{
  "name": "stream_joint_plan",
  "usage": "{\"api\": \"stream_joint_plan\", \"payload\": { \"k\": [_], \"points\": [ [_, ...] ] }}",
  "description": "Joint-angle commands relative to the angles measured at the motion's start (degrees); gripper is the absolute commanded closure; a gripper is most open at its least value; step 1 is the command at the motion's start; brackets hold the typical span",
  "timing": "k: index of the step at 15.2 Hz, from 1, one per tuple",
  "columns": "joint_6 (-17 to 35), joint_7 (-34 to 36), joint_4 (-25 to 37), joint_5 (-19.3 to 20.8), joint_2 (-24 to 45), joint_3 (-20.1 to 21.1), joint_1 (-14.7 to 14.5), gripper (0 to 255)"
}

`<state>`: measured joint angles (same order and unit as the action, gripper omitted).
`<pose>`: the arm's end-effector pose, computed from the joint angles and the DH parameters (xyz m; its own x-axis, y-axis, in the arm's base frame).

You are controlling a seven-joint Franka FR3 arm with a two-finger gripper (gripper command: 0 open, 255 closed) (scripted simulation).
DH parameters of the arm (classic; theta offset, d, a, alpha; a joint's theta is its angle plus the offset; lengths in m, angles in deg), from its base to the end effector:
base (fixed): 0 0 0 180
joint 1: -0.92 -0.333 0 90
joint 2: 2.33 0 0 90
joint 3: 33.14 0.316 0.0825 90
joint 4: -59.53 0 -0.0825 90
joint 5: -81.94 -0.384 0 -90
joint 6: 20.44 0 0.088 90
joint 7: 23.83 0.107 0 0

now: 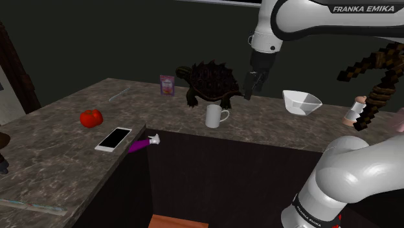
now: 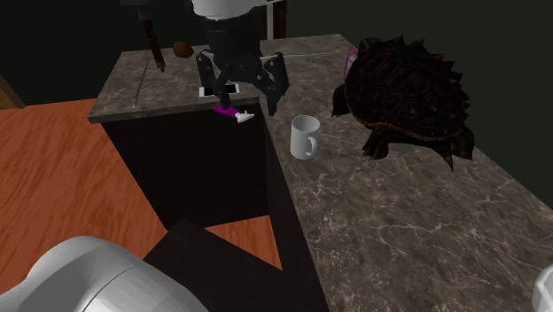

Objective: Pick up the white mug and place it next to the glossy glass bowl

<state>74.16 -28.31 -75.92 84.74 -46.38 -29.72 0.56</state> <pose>0.3189 0.0214 0.5885 0.9900 0.1328 0.0474 0.1279 -0.9873 0.0942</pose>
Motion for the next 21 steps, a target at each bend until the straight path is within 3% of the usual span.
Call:
{"api": "stream_joint_plan", "payload": {
  "k": [1,12,19,21],
  "points": [
    [0.0,0.0,0.0,0.0,0.0,0.0,0.0,0],
    [18.17,-2.46,3.55,-1.03,21.27,-2.13,0.19,0],
    [26.23,-4.58,10.8,-2.63,36.39,-2.98,0.09,0],
    [27.39,-4.73,10.94,-2.76,37.68,-2.99,0.11,0]
  ]
}}
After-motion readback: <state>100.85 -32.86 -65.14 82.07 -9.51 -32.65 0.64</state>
